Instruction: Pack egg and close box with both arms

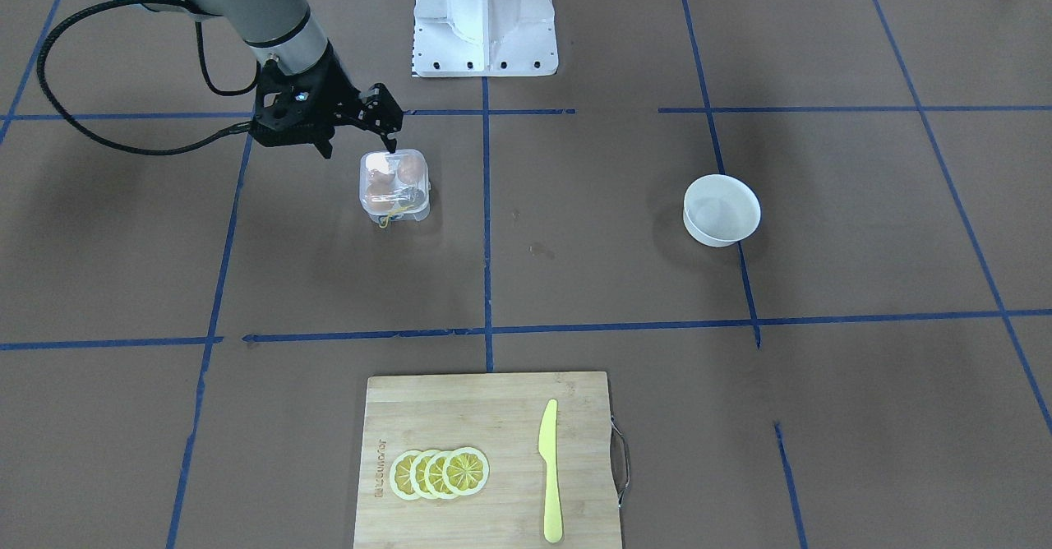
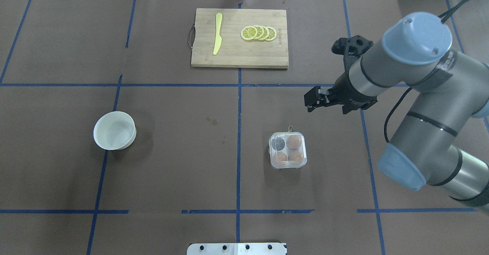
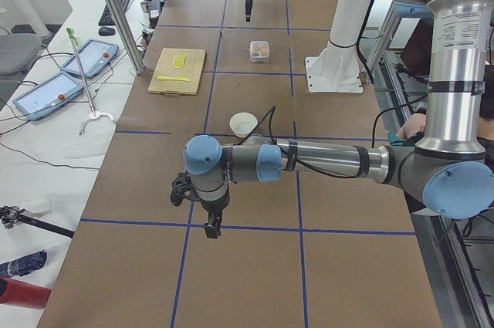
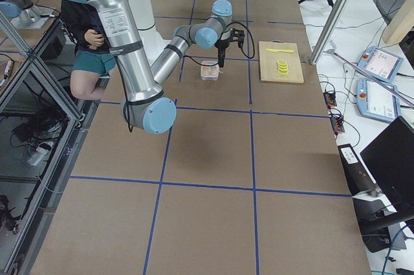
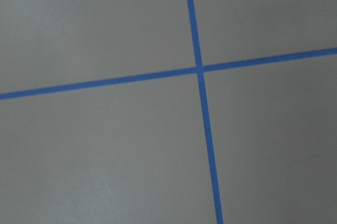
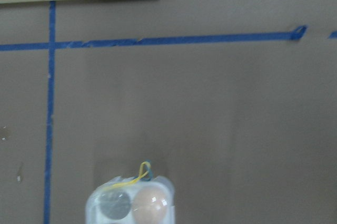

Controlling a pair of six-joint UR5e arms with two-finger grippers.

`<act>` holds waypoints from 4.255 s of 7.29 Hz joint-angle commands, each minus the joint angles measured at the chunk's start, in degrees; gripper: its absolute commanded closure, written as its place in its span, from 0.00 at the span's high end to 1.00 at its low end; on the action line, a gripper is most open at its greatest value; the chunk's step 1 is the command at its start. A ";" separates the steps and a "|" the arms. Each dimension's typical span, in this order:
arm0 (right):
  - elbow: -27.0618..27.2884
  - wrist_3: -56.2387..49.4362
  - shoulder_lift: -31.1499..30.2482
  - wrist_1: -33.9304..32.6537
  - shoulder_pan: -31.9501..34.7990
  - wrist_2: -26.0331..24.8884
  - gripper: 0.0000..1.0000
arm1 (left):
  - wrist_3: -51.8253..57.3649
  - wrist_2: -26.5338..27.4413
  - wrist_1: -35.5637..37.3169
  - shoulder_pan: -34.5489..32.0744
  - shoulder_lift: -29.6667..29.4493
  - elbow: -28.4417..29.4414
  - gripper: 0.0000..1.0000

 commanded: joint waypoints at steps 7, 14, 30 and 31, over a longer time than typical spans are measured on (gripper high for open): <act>-8.68 -62.13 -17.01 -19.97 38.47 6.21 1.00 | 1.46 -0.09 -4.27 -0.01 0.28 -0.77 1.00; -11.67 -61.70 -28.11 -6.97 40.42 6.38 1.00 | 1.55 -0.61 -4.89 -0.10 1.16 -0.87 1.00; -11.67 -61.61 -30.15 -6.88 40.50 6.47 1.00 | 2.43 -0.61 -4.98 -0.10 4.68 -1.48 1.00; -11.76 -61.61 -30.15 -6.88 40.51 6.47 1.00 | 2.43 -0.61 -5.07 -0.10 4.68 -1.39 1.00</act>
